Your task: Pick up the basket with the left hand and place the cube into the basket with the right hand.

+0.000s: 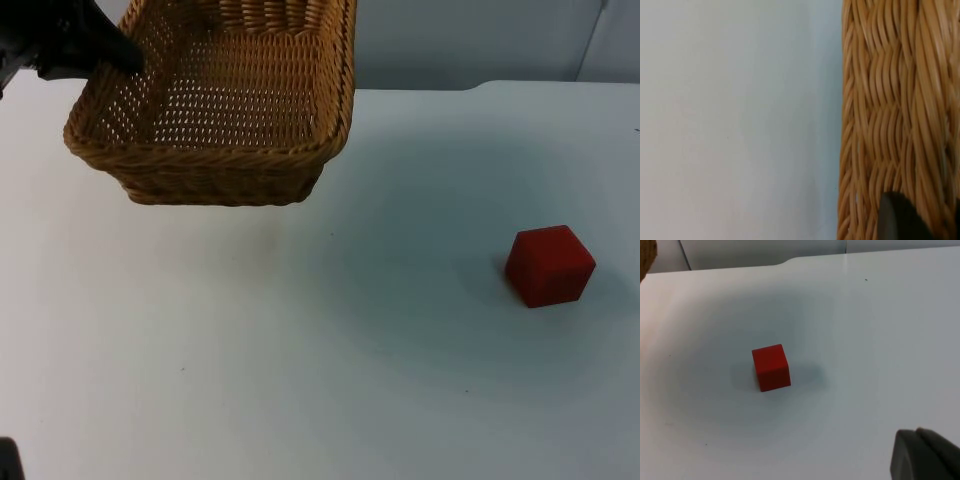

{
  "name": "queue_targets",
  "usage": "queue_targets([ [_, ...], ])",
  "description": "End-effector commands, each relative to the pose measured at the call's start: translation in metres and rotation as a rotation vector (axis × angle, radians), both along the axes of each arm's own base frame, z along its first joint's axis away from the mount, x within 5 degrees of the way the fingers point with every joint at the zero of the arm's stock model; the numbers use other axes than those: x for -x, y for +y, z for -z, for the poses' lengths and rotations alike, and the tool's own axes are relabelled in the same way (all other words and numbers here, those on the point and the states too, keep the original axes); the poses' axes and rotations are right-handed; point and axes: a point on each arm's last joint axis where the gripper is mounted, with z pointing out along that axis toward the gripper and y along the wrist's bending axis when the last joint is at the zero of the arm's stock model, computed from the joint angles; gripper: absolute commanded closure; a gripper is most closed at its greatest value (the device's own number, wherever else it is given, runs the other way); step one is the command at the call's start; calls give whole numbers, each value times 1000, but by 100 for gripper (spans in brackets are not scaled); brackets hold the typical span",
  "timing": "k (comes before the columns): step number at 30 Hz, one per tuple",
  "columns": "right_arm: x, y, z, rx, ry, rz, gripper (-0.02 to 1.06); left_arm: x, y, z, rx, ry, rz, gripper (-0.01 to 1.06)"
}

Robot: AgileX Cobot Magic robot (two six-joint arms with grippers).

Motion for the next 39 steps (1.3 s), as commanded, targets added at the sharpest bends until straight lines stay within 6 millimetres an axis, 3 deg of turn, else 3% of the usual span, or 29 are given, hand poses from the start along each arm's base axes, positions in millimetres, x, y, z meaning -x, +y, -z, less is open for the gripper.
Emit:
queue_targets([
  [1, 0, 0, 0, -2, -8, -3, 105, -1, -2, -12, 33, -24, -7, 105],
  [32, -2, 0, 0, 6, -3, -1, 105, -1, -2, -12, 31, -27, -14, 105],
  [39, -33, -3, 1, -9, 184, 0, 105, -2, -2, -13, 43, -29, -23, 105],
])
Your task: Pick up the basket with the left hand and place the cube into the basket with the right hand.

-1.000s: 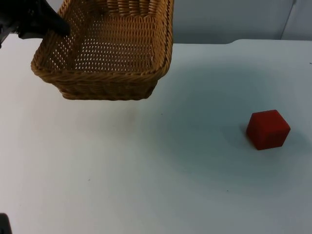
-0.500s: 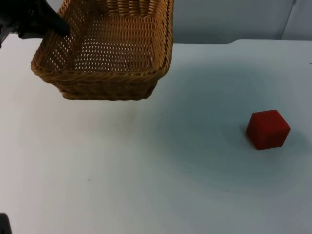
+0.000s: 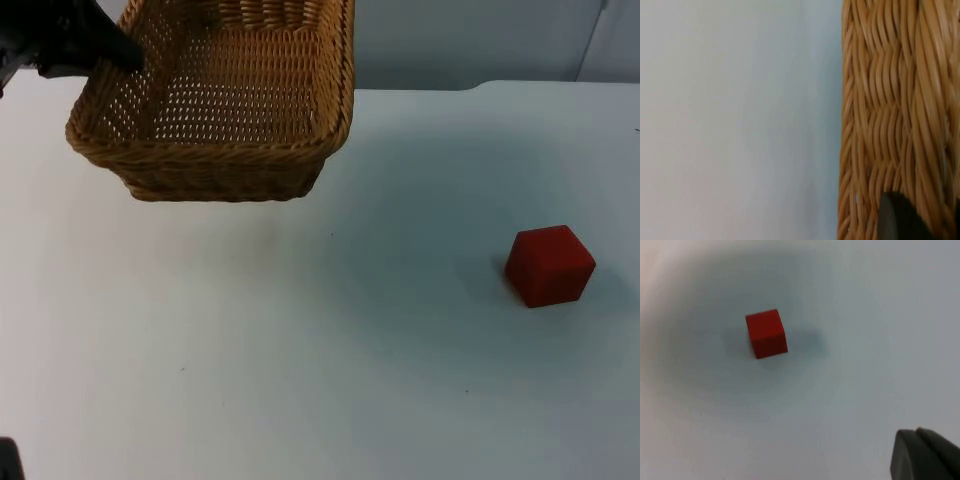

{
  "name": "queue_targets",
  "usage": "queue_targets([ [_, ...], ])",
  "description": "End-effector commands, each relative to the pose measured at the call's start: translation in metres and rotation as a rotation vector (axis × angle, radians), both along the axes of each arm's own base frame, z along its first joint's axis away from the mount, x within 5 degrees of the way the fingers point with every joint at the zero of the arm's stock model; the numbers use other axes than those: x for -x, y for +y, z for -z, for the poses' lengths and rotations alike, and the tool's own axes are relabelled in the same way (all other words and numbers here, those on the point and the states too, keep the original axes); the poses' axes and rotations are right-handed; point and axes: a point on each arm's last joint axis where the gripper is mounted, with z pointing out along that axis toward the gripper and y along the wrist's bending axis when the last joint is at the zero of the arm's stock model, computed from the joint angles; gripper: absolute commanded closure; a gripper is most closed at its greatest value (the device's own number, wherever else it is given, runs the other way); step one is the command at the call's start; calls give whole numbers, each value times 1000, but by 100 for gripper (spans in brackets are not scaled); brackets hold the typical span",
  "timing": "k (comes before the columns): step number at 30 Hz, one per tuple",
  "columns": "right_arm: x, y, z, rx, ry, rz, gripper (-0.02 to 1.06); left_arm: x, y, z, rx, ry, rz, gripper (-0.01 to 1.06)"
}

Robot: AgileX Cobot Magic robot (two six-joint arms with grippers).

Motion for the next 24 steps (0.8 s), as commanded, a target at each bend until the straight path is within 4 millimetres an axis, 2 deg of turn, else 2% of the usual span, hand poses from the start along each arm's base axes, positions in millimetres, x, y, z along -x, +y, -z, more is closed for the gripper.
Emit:
queue_targets([
  [1, -11, -1, -3, 4, 24, -1, 105, -1, -2, -12, 39, -25, -11, 105],
  [4, -34, -3, -18, -9, -85, 7, 105, -1, -2, -12, 39, -25, -11, 105],
  [5, -34, -3, -18, -9, -85, 7, 105, -1, -2, -12, 39, -25, -11, 105],
  [8, -62, -5, -23, -35, -138, 19, 105, -1, -2, -12, 39, -25, -11, 105],
  [10, -80, -5, -18, -66, -94, 21, 105, -1, -2, -13, 30, -29, -10, 105],
  [11, -80, -5, -18, -66, -94, 21, 105, -1, -2, -13, 30, -29, -10, 105],
  [15, -125, -6, -8, -86, 75, -13, 105, -2, -16, -20, 64, -44, 5, 105],
  [16, -125, -6, -8, -86, 75, -13, 105, -2, -16, -20, 64, -44, 5, 105],
  [19, -163, -5, -9, -110, 197, -60, 105, -2, -15, -20, 62, -44, 5, 105],
  [24, -181, -2, -22, -116, 212, -93, 105, -4, -13, -19, 48, -55, -20, 105],
])
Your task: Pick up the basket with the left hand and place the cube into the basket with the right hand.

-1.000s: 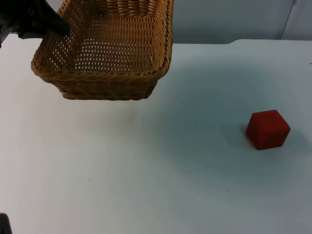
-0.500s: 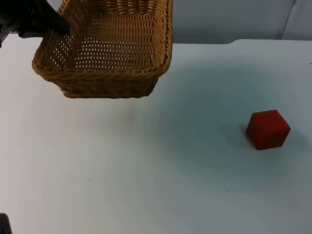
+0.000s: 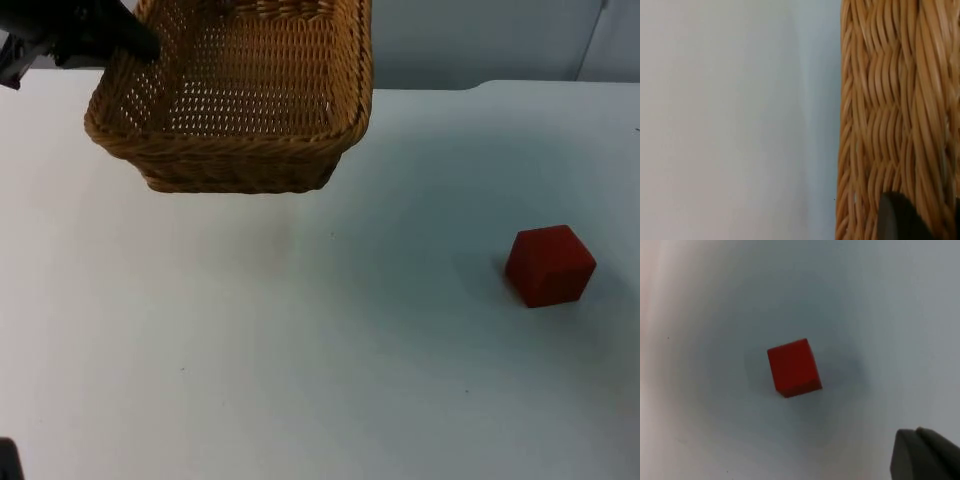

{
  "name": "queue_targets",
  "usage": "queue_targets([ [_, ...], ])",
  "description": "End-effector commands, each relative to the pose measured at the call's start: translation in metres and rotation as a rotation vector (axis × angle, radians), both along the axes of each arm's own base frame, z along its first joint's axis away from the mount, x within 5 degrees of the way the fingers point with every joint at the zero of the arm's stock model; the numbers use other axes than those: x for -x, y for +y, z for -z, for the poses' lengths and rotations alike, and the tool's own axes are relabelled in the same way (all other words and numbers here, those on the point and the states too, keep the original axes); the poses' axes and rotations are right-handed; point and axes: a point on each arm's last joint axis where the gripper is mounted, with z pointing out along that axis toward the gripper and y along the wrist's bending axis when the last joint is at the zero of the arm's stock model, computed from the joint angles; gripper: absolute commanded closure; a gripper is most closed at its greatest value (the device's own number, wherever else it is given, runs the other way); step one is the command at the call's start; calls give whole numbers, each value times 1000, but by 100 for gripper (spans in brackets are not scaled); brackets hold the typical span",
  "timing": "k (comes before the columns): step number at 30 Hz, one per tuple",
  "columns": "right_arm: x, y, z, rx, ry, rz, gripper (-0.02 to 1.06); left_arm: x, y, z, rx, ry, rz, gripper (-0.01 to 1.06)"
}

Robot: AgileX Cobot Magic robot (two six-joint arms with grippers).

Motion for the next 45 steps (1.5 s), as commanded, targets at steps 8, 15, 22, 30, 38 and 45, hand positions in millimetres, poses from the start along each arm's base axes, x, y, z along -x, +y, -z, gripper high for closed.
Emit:
queue_targets([
  [8, -27, 23, -18, -13, -23, -106, 96, -3, 0, -14, 21, -43, -39, 105],
  [15, -68, 61, 26, -10, 184, -199, 92, -3, 0, -14, 18, -46, -44, 105],
  [22, -83, 79, 62, 14, 312, -220, 92, -3, 0, -14, 18, -46, -44, 105],
  [30, -93, 72, 90, 119, 406, -183, 72, -3, 0, -14, 18, -46, -44, 105],
  [38, -96, 71, 98, 134, 421, -179, 64, -3, 0, -14, 16, -46, -43, 105],
  [45, -100, 59, 101, 257, 407, -98, 64, -3, 0, -14, 16, -46, -43, 105],
])
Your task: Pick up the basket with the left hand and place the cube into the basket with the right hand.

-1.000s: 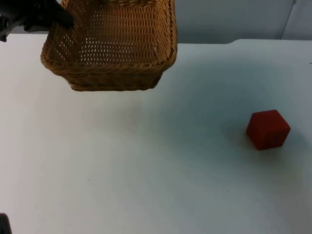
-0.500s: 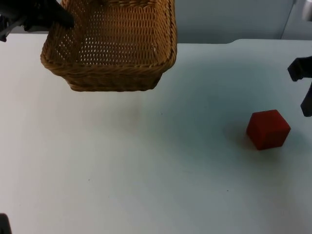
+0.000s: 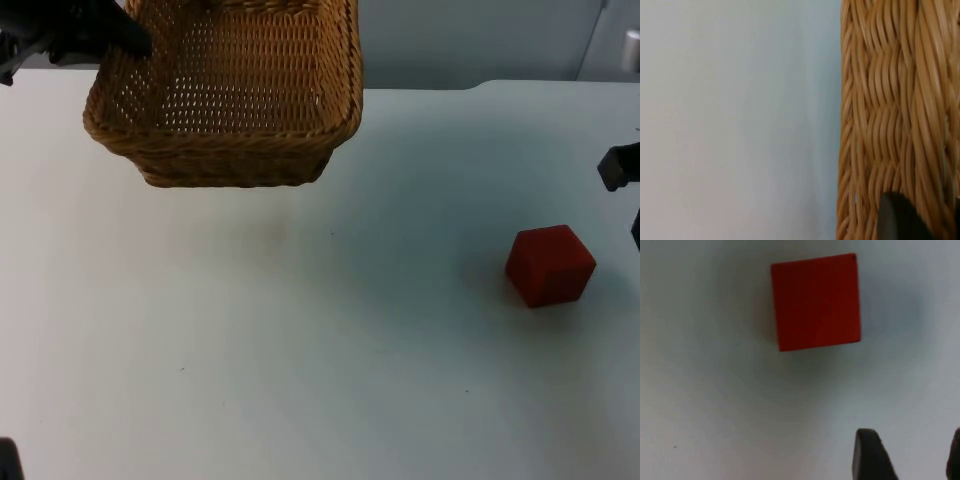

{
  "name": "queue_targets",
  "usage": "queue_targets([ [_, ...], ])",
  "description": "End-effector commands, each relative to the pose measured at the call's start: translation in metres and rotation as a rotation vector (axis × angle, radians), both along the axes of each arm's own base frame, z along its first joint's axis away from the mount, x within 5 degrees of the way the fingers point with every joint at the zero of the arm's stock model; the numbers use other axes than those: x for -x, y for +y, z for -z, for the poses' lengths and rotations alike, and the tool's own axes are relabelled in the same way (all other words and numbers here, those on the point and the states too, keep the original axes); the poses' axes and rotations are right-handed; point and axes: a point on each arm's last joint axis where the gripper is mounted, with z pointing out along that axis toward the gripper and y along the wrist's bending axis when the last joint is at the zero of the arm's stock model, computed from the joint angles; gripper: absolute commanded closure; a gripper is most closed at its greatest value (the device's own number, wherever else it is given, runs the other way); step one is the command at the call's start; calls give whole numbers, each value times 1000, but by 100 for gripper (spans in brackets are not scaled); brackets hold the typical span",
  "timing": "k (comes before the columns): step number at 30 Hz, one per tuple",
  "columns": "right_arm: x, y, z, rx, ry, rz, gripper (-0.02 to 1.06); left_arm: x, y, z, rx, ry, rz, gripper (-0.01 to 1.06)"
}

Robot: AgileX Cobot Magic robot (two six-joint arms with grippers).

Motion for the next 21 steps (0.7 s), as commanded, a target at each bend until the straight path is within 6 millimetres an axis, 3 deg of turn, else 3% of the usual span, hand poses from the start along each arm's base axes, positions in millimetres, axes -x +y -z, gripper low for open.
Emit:
queue_targets([
  [1, -4, -4, -2, 55, -34, 21, 64, 0, -2, -14, 33, -31, -11, 105],
  [21, -7, -8, -3, 94, -72, 42, 64, 0, -2, -14, 33, -31, -11, 105],
])
